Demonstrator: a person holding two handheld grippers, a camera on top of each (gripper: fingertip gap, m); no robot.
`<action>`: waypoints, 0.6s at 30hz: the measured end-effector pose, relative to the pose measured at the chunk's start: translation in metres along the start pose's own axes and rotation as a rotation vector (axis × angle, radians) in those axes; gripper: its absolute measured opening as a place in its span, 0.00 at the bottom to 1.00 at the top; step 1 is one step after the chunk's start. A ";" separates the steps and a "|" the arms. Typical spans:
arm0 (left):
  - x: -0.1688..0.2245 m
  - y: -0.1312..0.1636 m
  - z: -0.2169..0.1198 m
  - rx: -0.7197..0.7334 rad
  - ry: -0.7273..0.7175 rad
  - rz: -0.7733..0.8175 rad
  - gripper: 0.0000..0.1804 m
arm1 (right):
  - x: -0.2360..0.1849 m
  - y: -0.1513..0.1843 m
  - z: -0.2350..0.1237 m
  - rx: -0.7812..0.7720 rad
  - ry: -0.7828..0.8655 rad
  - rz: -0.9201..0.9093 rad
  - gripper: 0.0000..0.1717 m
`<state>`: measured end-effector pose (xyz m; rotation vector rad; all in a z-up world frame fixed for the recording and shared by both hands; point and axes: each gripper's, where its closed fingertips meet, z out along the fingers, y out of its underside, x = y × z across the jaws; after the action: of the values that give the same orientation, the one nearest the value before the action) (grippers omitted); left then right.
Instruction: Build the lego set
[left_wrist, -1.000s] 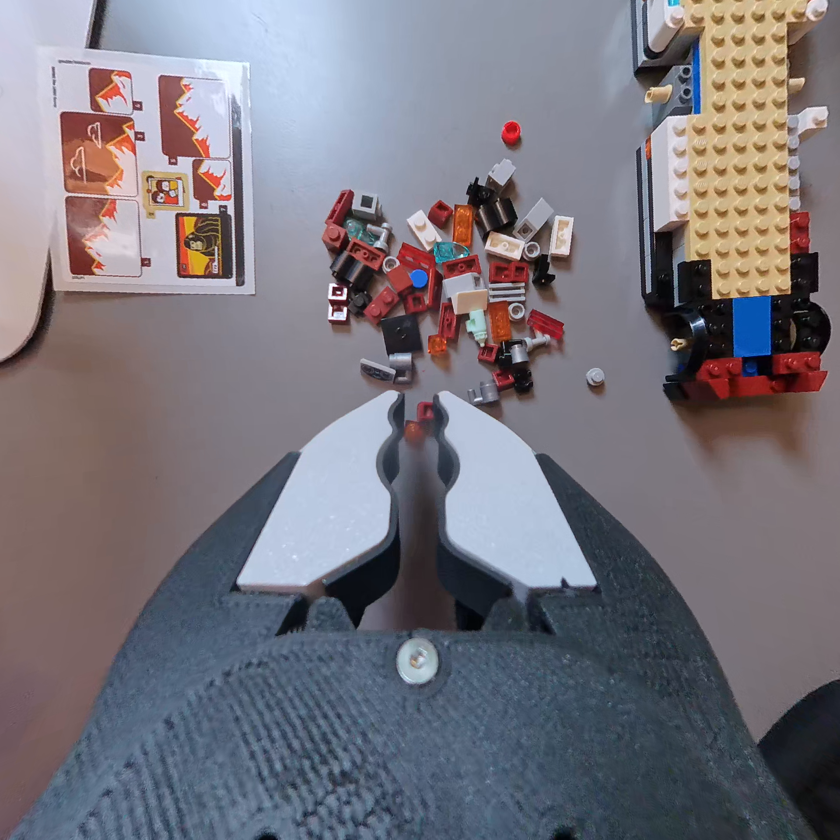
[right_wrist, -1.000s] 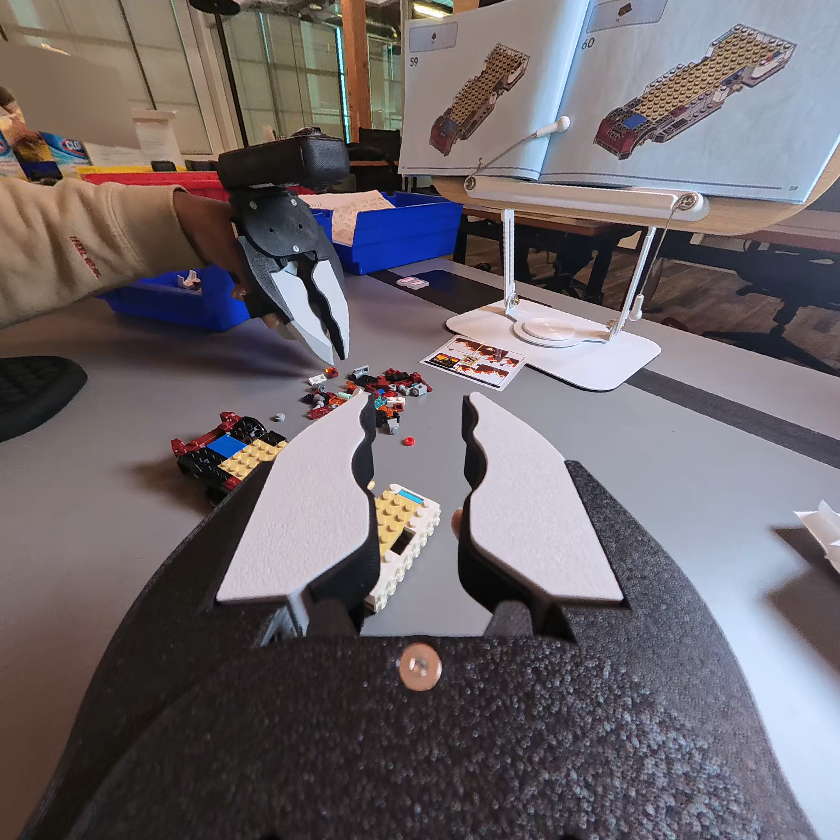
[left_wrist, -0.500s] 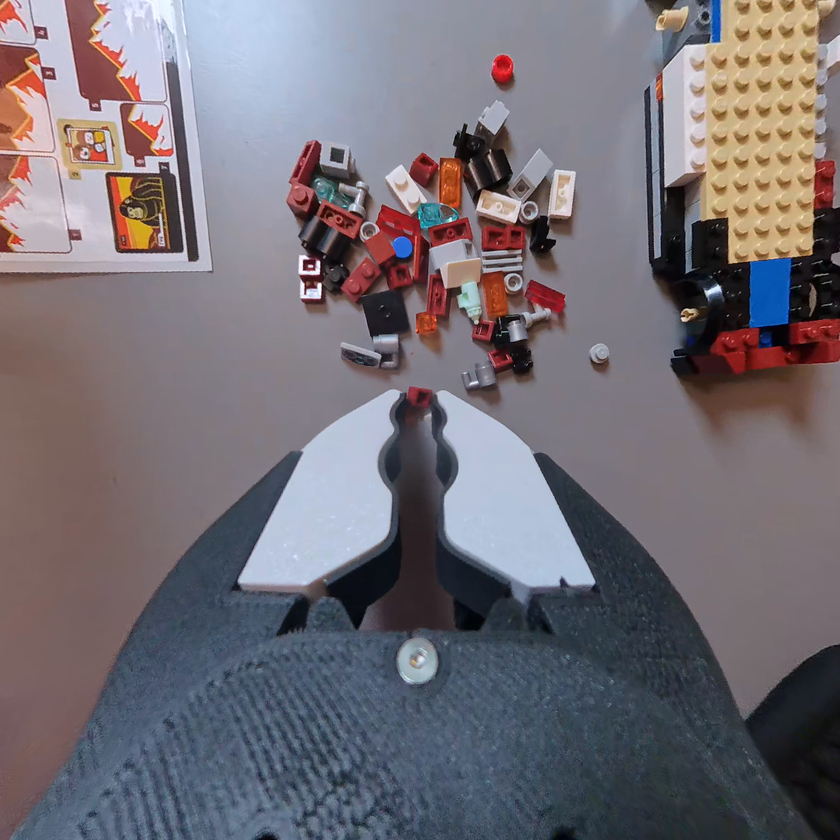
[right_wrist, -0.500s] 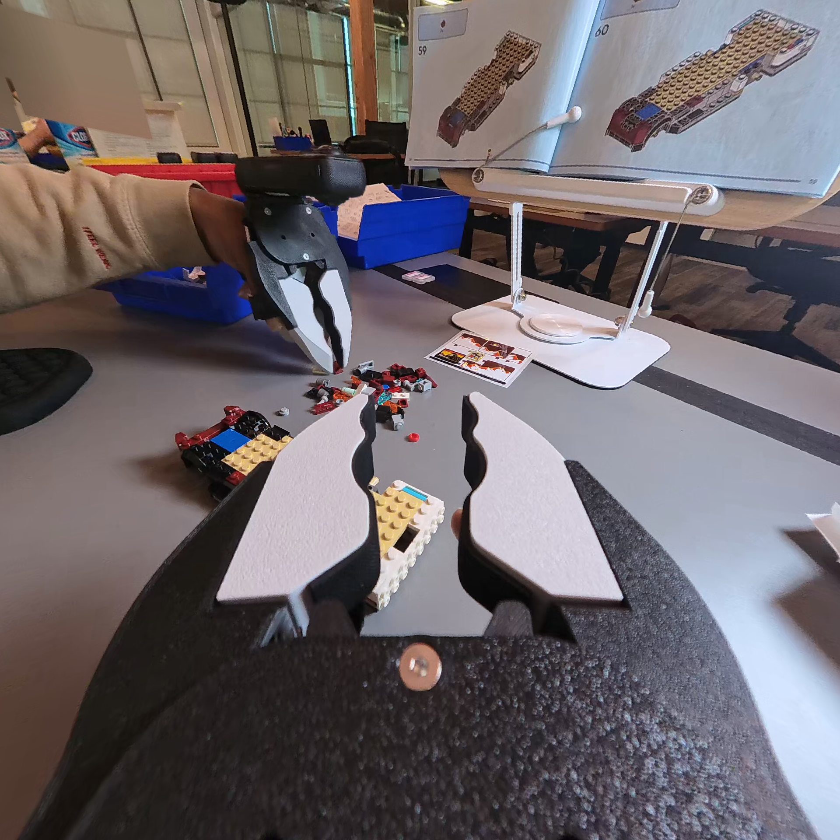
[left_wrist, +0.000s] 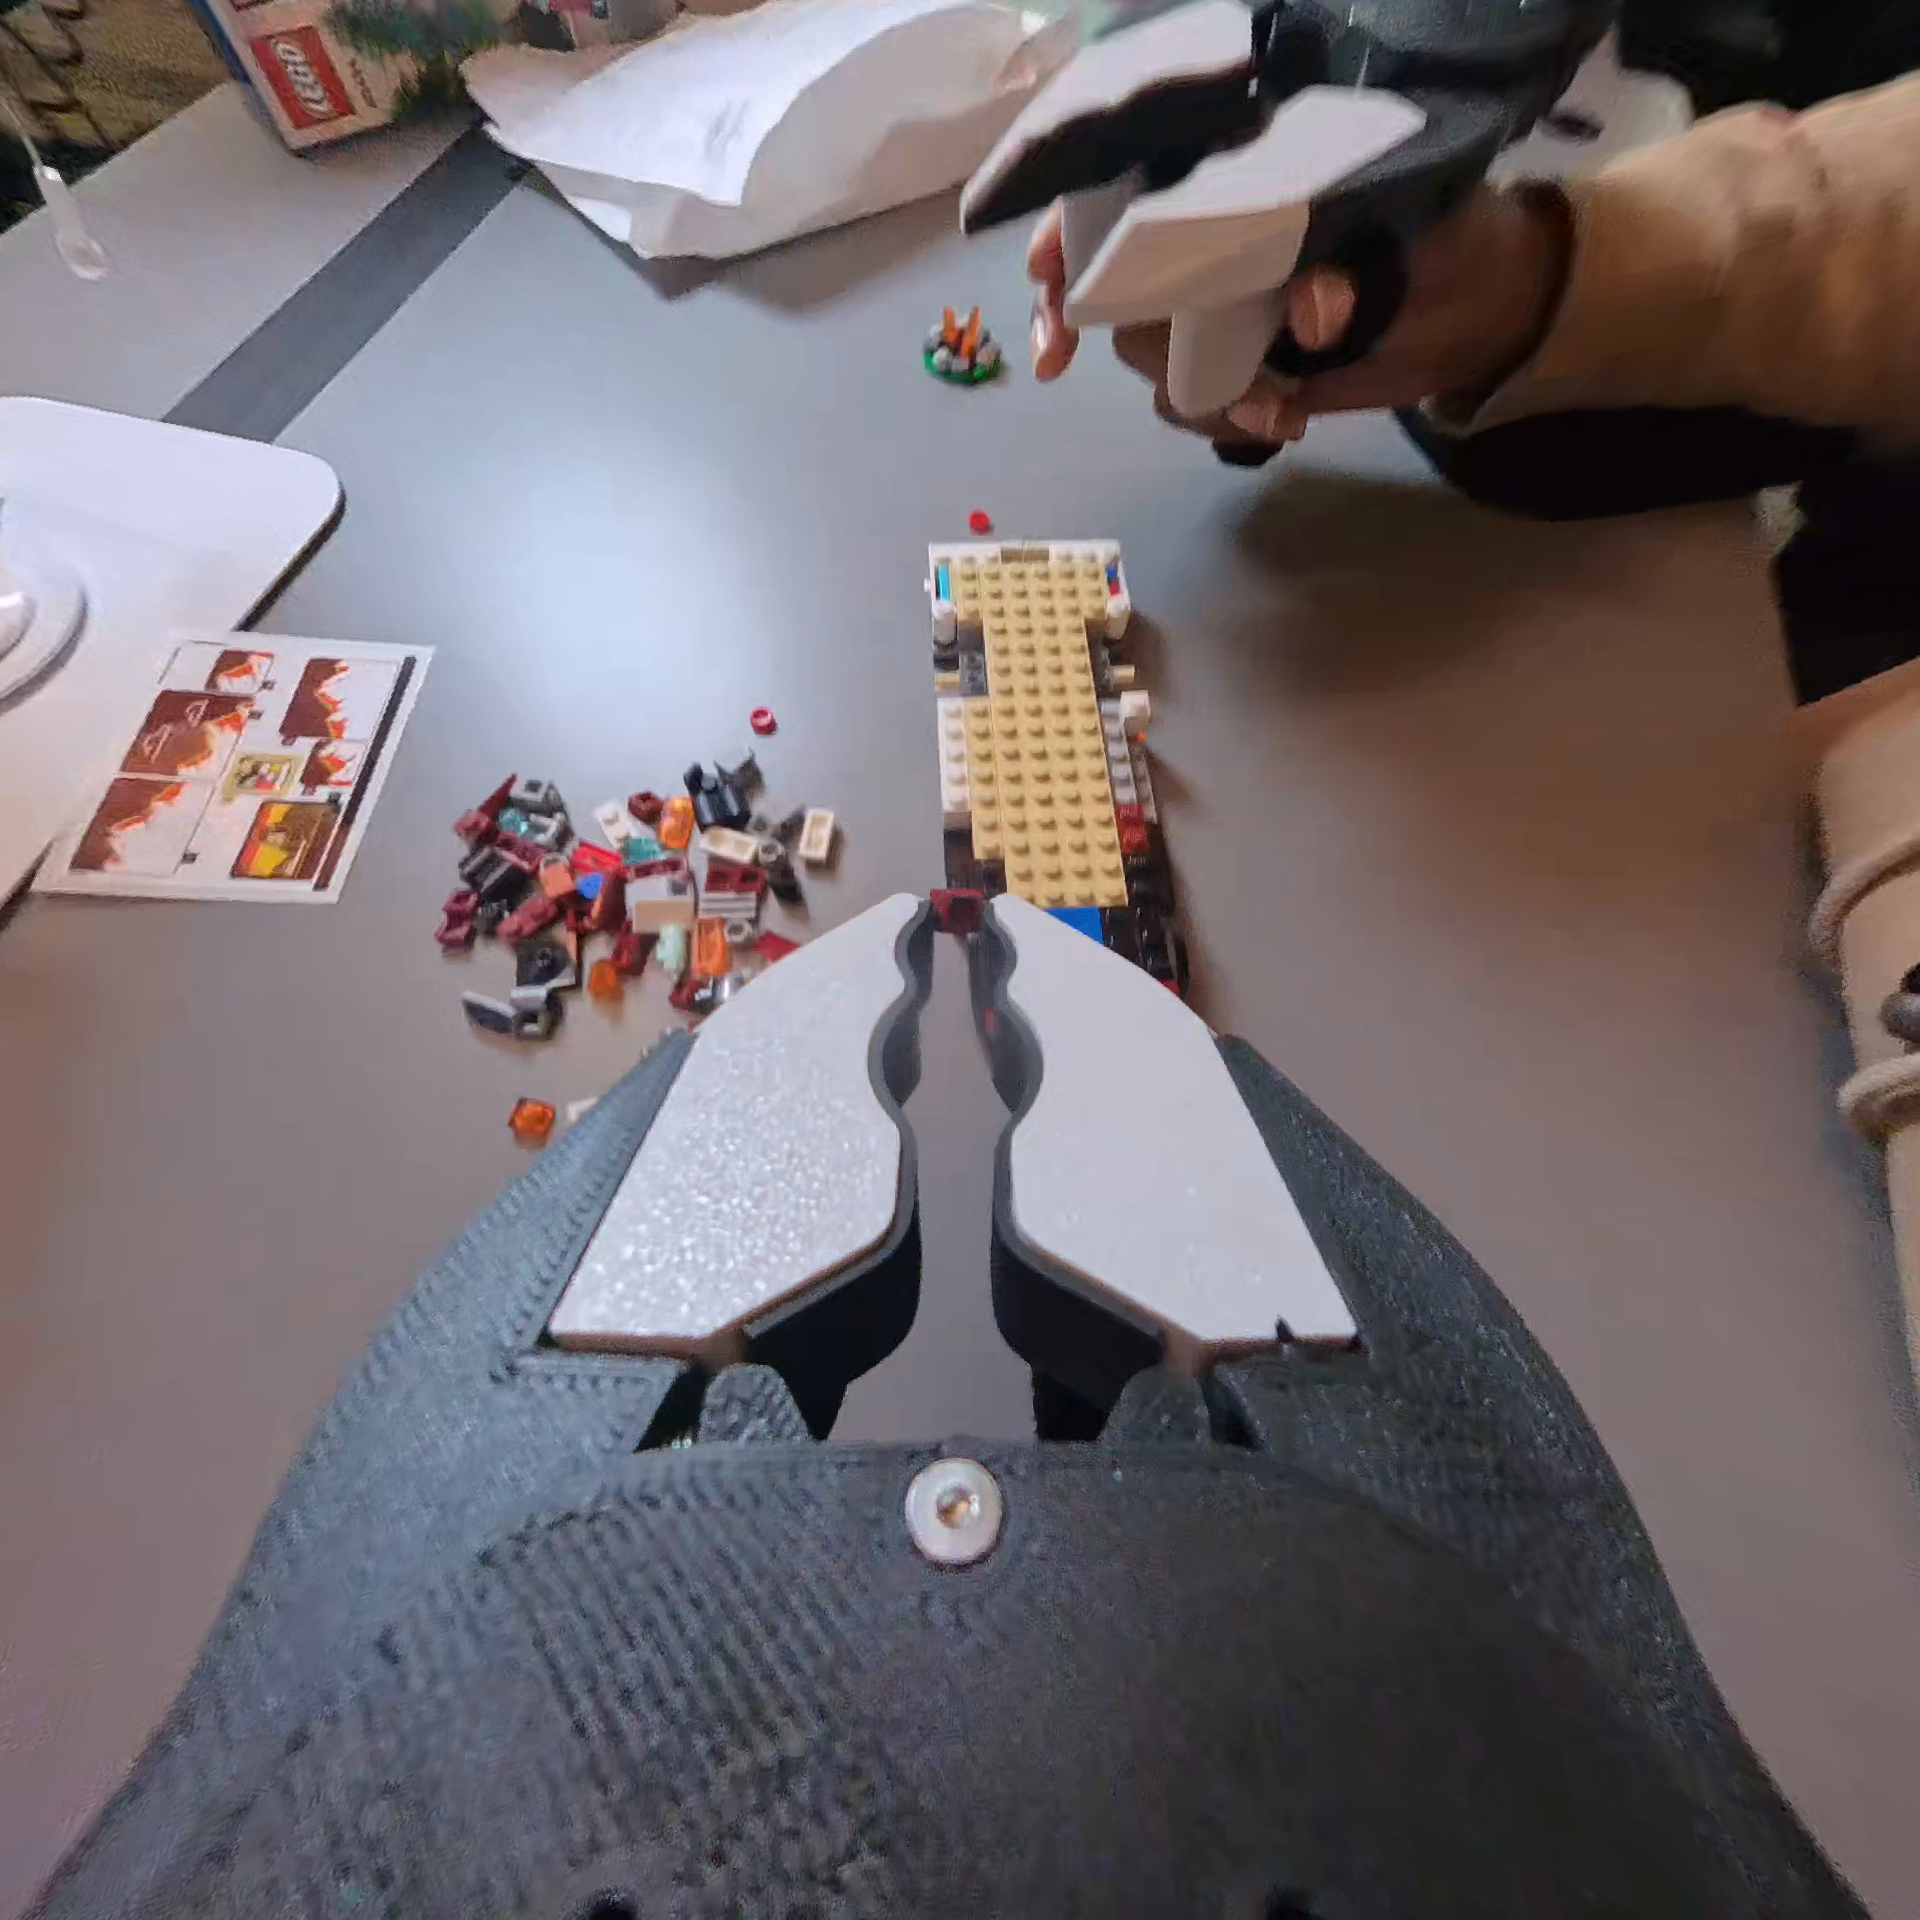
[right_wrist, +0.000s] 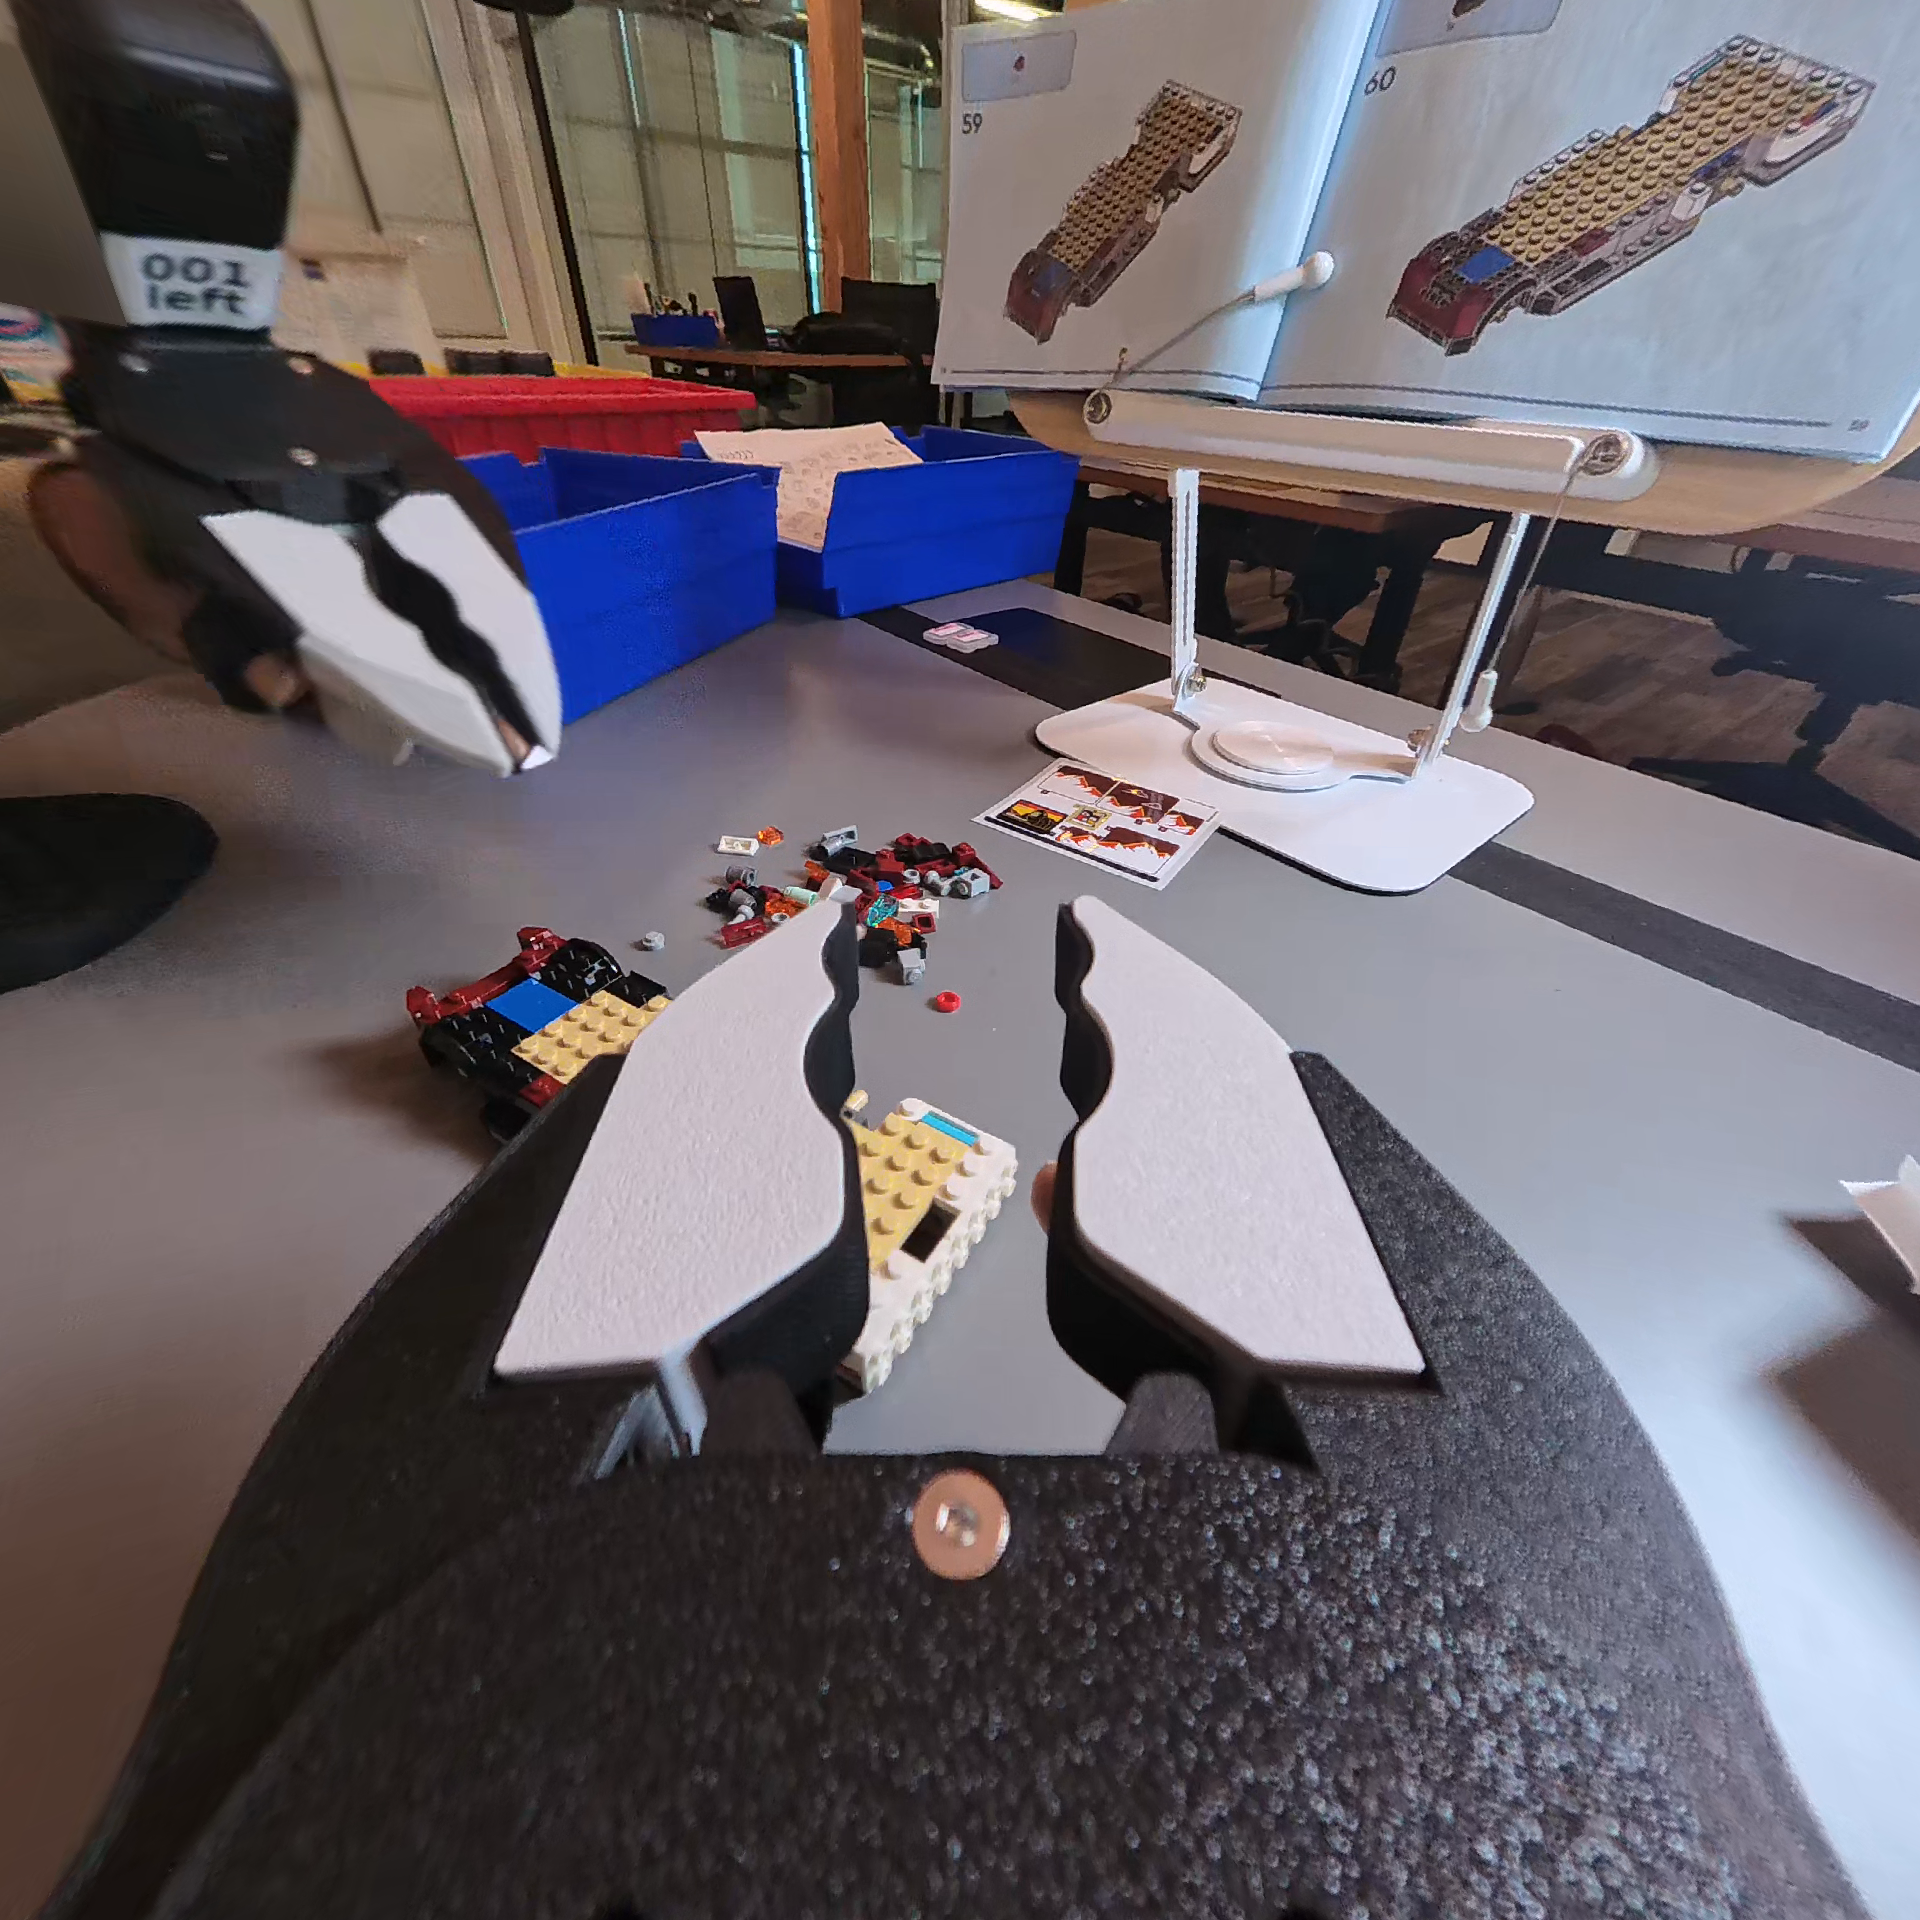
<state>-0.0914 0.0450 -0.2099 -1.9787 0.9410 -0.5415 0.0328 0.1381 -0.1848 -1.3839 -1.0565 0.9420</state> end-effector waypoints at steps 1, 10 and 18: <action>0.005 0.012 0.001 -0.037 -0.064 0.059 0.05 | -0.001 0.001 0.000 -0.002 -0.002 -0.002 0.21; 0.016 0.073 0.018 -0.277 -0.330 0.402 0.05 | -0.043 0.003 0.008 -0.040 -0.124 -0.146 0.21; 0.021 0.052 0.005 -0.025 -0.105 0.026 0.12 | -0.050 -0.003 0.008 -0.019 -0.155 -0.116 0.21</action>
<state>-0.0967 0.0133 -0.2555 -1.9943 0.9102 -0.4090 0.0111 0.0925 -0.1841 -1.2660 -1.2511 0.9679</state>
